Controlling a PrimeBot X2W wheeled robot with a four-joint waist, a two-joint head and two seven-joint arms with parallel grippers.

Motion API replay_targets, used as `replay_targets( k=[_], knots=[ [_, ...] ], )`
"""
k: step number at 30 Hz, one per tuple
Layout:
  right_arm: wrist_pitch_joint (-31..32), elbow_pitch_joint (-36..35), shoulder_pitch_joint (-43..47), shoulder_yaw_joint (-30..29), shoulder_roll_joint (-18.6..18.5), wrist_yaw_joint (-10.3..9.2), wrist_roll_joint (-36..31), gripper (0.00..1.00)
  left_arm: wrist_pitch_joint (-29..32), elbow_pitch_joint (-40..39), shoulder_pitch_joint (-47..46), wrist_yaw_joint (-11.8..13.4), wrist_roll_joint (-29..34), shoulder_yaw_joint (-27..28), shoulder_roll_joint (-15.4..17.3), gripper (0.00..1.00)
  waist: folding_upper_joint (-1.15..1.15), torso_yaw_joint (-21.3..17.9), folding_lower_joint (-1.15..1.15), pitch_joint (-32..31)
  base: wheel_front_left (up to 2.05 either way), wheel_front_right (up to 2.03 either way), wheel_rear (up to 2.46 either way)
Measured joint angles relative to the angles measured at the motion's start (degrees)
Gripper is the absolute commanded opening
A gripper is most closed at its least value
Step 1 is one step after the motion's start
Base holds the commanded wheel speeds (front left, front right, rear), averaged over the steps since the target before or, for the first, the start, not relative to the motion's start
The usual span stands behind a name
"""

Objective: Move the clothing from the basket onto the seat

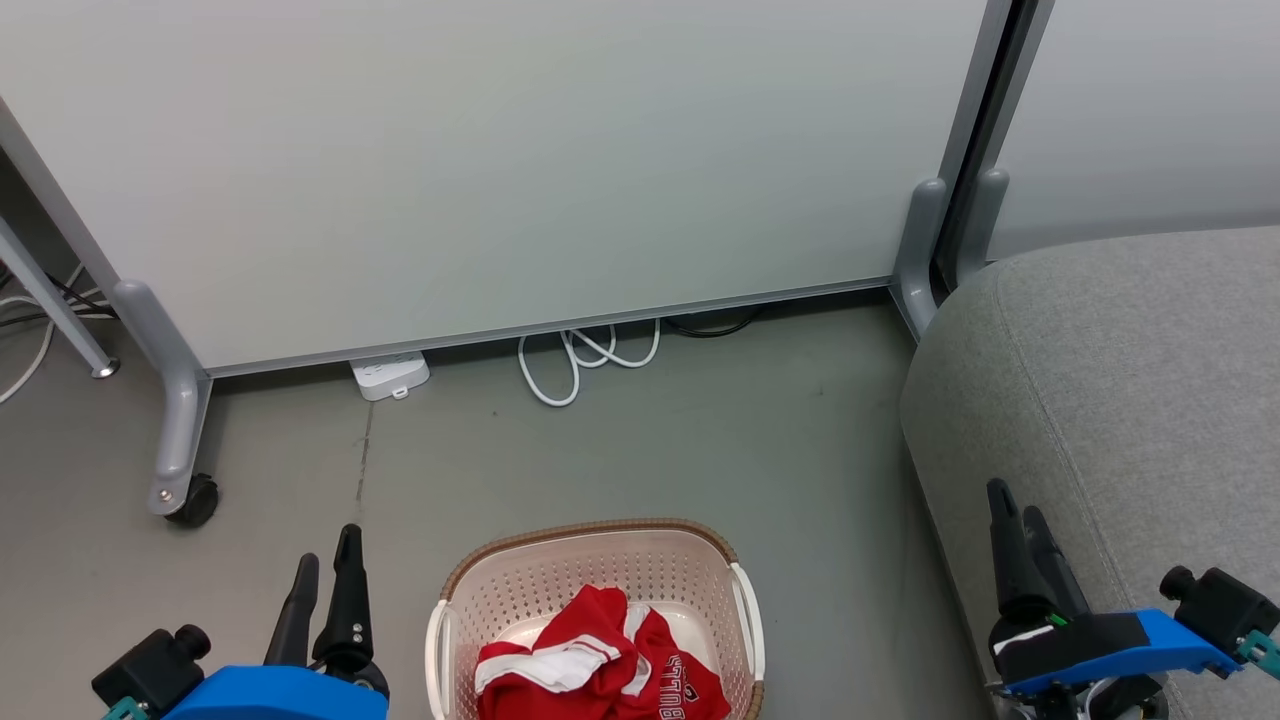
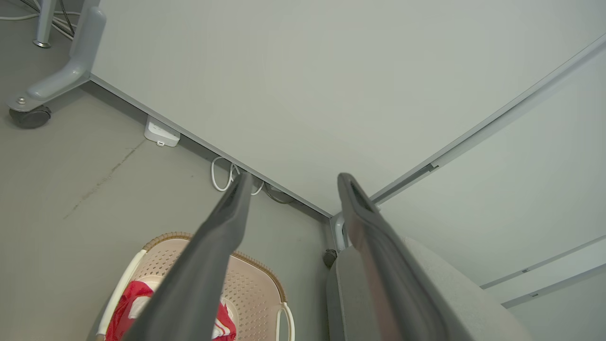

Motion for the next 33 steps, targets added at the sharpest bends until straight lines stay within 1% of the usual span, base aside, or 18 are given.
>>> replay_targets(
  k=[13, 26, 33],
  knots=[
    [-1.1, -0.9, -0.1, 0.7, 0.0, 0.00, -9.9, 1.00, -2.3, -0.5, -0.2, 0.4, 9.8, -1.5, 0.1, 1.00, 0.00, 0.2, 0.00, 0.3, 0.00, 0.00, 0.00],
    [-2.7, -1.5, -0.2, 1.5, 0.0, 0.00, -19.2, 1.00, -4.5, -0.3, -0.2, 0.4, 16.9, -2.4, 0.1, 1.00, 0.00, 0.2, 0.00, 0.4, 0.00, 0.00, 0.00],
    [-3.2, -2.0, -0.3, 1.5, 0.0, 0.00, -23.0, 1.00, -5.5, -0.5, -0.3, 0.4, 20.7, -2.7, 0.1, 1.00, 0.00, 0.2, 0.00, 0.6, 0.00, 0.00, 0.00]
  ],
)
